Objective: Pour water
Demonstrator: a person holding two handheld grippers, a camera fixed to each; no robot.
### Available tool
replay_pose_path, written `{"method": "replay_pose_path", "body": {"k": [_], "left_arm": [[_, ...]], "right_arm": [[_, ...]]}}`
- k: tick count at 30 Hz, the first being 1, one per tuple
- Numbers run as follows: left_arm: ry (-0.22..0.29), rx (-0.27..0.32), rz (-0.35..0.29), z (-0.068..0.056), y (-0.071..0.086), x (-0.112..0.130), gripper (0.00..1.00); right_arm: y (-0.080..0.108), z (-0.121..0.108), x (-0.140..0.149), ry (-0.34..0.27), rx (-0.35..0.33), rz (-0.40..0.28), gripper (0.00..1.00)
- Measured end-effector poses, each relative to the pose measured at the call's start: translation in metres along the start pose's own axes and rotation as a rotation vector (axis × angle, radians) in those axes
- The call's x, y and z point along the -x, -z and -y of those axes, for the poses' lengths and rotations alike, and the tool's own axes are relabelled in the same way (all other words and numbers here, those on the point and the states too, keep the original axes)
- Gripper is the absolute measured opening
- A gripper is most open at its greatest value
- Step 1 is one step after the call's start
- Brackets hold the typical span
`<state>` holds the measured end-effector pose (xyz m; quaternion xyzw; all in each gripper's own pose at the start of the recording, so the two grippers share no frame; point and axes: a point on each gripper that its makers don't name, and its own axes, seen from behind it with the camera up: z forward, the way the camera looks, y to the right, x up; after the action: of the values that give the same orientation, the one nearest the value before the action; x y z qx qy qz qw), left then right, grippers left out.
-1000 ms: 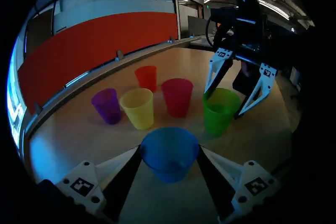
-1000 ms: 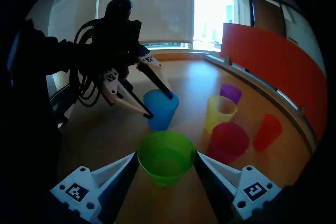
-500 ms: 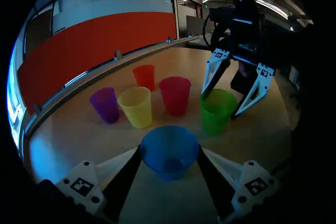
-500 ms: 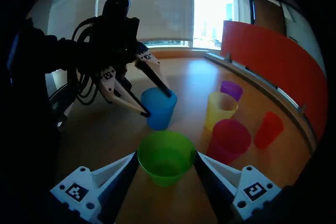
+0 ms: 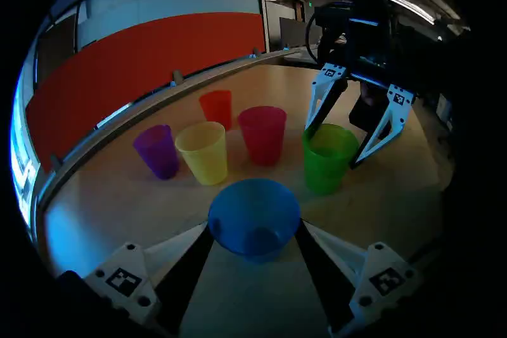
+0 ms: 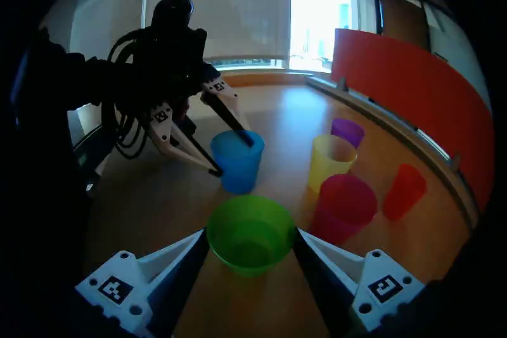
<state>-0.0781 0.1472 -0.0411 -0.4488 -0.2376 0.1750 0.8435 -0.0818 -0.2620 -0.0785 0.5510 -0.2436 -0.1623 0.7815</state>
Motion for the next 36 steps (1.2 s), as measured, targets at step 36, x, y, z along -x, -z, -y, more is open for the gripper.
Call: {"method": "replay_pose_path", "body": {"k": [36], "left_arm": [[-0.014, -0.048, 0.041, 0.003, 0.028, 0.017, 0.9]], "right_arm": [[0.024, 0.0, 0.026, -0.045, 0.062, 0.023, 1.0]]}}
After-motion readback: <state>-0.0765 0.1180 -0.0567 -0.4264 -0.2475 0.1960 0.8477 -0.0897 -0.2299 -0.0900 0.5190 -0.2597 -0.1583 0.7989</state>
